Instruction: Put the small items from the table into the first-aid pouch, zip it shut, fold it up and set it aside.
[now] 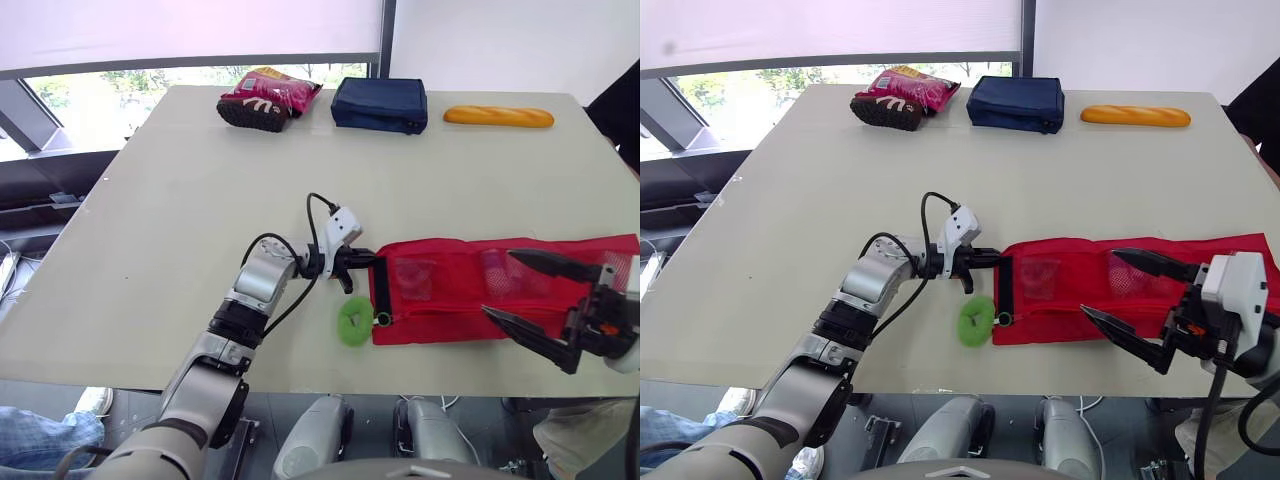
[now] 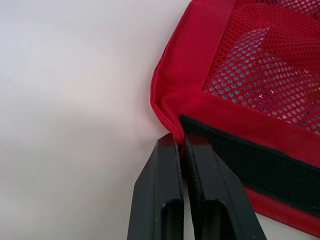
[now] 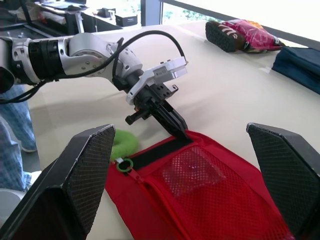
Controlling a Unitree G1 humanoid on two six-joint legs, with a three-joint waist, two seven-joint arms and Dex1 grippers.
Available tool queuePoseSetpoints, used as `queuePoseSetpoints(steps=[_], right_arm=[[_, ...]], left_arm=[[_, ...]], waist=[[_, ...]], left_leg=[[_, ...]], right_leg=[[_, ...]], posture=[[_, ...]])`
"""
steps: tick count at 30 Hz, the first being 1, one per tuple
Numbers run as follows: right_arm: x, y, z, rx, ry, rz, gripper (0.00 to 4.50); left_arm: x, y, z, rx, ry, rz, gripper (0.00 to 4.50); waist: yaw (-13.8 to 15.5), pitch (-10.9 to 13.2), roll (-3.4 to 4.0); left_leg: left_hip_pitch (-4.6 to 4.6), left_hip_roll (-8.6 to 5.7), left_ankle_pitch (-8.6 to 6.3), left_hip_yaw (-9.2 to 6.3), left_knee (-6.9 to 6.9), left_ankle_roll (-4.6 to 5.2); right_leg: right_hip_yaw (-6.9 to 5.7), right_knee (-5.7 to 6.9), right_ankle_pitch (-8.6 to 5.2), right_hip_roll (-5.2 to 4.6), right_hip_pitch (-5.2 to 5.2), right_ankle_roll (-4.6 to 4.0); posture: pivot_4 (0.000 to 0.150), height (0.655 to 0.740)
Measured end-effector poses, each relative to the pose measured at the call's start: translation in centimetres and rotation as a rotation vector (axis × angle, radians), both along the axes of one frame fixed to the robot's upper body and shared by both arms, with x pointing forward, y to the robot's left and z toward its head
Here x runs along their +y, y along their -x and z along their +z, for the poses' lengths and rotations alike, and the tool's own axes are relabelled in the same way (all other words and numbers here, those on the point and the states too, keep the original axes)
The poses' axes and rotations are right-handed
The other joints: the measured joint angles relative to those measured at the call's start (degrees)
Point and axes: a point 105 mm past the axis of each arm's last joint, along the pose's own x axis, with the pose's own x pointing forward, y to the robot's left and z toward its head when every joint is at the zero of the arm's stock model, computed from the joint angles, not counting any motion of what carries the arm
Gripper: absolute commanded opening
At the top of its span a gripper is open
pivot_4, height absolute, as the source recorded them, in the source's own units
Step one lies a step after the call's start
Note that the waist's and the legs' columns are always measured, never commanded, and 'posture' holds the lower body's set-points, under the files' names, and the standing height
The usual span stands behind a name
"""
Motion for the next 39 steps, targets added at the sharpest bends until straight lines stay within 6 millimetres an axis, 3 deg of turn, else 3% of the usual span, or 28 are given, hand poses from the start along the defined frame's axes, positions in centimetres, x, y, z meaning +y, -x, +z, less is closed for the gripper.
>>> queuePoseSetpoints(steps=[3,8,16,20,25,31,34,38,39], right_arm=[[1.4,-0.6,-1.0,0.040,0.019,-0.003,4.50],[6.0,-2.2,-3.3,0.095,0.100,0.085,4.50],[10.9,-4.9,-5.9,0.135,0.274,0.212,4.50],[13.6,-3.6,-6.8,0.210,0.313,0.366,4.50],[15.1,-2.3,-8.8,0.310,0.367,0.443,4.50],[15.0,-2.7,-10.9,0.349,0.480,0.373,4.50],[15.5,-2.8,-11.0,0.334,0.493,0.364,3.68],[15.8,-3.9,-11.2,0.293,0.518,0.324,1.87],[15.9,-4.1,-11.2,0.281,0.521,0.317,1.18]], left_arm=[[0.2,0.0,0.2,0.050,0.048,0.021,0.06],[0.6,-0.1,1.1,0.123,0.136,0.054,0.06],[0.4,-0.2,1.5,0.164,0.158,0.068,0.06],[0.5,-0.2,1.5,0.166,0.157,0.068,0.06],[0.6,-0.2,1.4,0.166,0.152,0.069,0.06],[0.8,-0.2,1.3,0.169,0.141,0.070,0.06],[1.0,-0.2,1.3,0.169,0.136,0.069,0.00],[1.1,-0.3,1.3,0.172,0.128,0.068,0.00],[1.0,-0.3,1.4,0.170,0.126,0.066,0.00]], waist=[[-0.19,0.01,0.00],[-1.26,0.05,-0.04],[-1.44,0.06,-0.05],[-1.49,0.06,-0.05],[-1.55,0.05,-0.04],[-1.69,0.05,-0.04],[-2.07,0.05,-0.03],[-2.52,0.04,-0.04],[-2.61,0.04,-0.03]], left_leg=[[-0.03,0.00,0.00,-0.01,0.00,-0.01],[-0.06,0.00,0.02,-0.03,0.01,-0.03],[-0.09,-0.04,0.02,-0.06,0.05,-0.04],[-0.10,-0.05,0.02,-0.08,0.05,-0.04],[-0.10,-0.06,0.02,-0.10,0.06,-0.04],[-0.10,-0.07,0.03,-0.10,0.06,-0.05],[-0.10,-0.07,0.03,-0.11,0.06,-0.05],[-0.09,-0.10,0.04,-0.14,0.06,-0.06],[-0.09,-0.10,0.04,-0.14,0.06,-0.06]], right_leg=[[0.00,0.00,0.00,0.00,-0.03,0.00],[-0.03,0.01,0.00,0.01,-0.06,-0.01],[-0.05,0.01,0.02,0.01,-0.10,-0.03],[-0.05,0.03,0.03,0.01,-0.11,-0.04],[-0.05,0.03,0.03,0.01,-0.11,-0.04],[-0.05,0.07,0.03,0.01,-0.14,-0.05],[-0.05,0.08,0.03,0.01,-0.14,-0.05],[-0.06,0.10,0.03,0.01,-0.14,-0.04],[-0.06,0.11,0.03,0.01,-0.15,-0.05]], posture=[[0.150,0.7395],[0.150,0.7395],[0.150,0.7395],[0.150,0.7395],[0.150,0.7395],[0.150,0.7395],[0.150,0.7395],[0.150,0.7395],[0.150,0.7395]])
